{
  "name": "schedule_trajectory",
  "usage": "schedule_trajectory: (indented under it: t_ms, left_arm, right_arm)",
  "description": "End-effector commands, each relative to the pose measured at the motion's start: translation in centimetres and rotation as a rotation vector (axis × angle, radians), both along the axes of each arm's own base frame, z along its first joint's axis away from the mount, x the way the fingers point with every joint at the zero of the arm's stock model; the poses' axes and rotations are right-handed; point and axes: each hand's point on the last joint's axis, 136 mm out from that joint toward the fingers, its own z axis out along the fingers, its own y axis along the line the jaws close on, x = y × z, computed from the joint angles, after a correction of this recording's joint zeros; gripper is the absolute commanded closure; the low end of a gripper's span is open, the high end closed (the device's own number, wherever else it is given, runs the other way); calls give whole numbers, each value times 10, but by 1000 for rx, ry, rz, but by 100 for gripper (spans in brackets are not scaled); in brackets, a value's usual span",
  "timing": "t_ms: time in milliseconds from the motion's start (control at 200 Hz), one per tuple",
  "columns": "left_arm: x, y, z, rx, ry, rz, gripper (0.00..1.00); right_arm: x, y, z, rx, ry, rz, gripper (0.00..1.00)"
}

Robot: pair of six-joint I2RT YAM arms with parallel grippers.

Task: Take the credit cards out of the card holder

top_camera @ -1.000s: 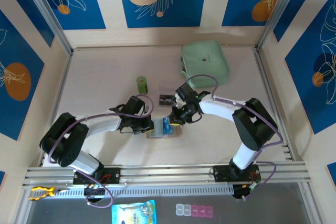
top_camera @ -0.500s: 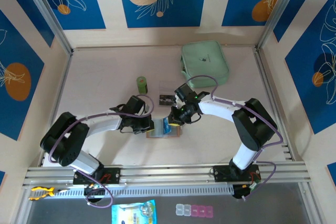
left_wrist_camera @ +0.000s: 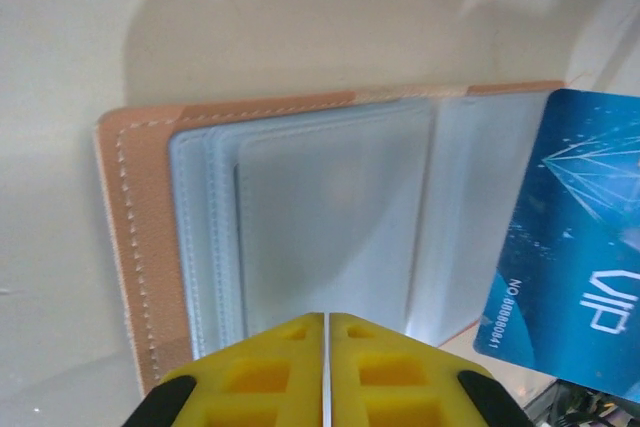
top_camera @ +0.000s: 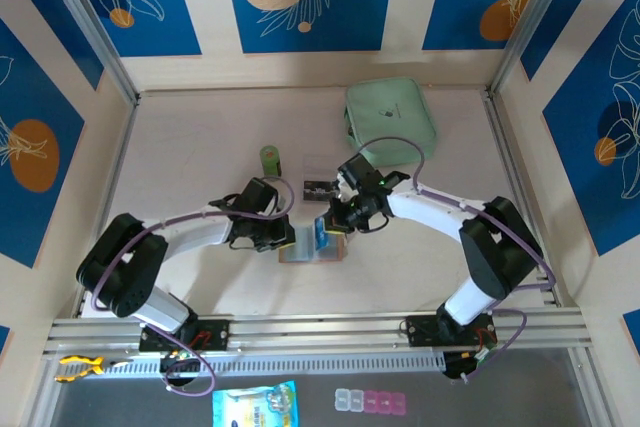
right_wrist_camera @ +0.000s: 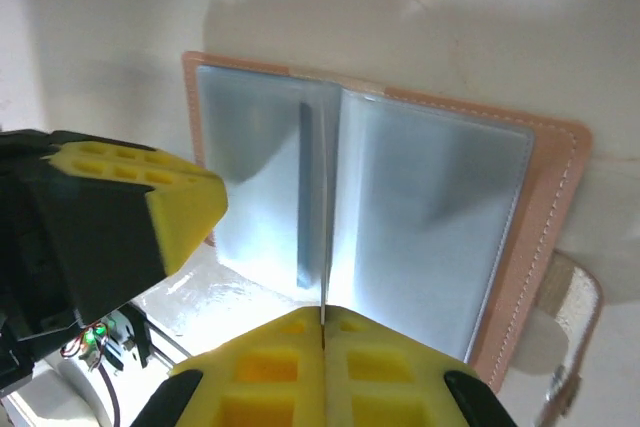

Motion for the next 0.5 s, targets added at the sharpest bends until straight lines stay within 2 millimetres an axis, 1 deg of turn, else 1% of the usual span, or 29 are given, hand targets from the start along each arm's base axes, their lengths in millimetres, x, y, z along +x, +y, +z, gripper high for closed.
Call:
schedule_trajectory:
  t_ms: [0,85,180,280,355,450,495]
  left_arm:
    - [9,-1,20,-18,-38,-8,90]
    - [13,1,25,-21,-49,-4,89]
    - [16,7,28,-24,-59,11,88]
    - [19,14,31,-28,-69,29,87]
    - [20,19,34,-31,-78,40,87]
    - [21,26,37,-30,-88,52,87]
    - [21,31,38,-28,-92,59,87]
  right_arm:
    - [8,-5,24,9,-104,96,96]
    - [15,-9,31,-16,-191,201,97]
    - [22,-15,32,-84,-287,348,100]
    - [28,-19,32,-135,-376,521,100]
    - [41,-23,34,-197,-455,625,100]
    - [49,-24,37,-247,-527,808,100]
    - [55,-28,34,-304,-556,885,100]
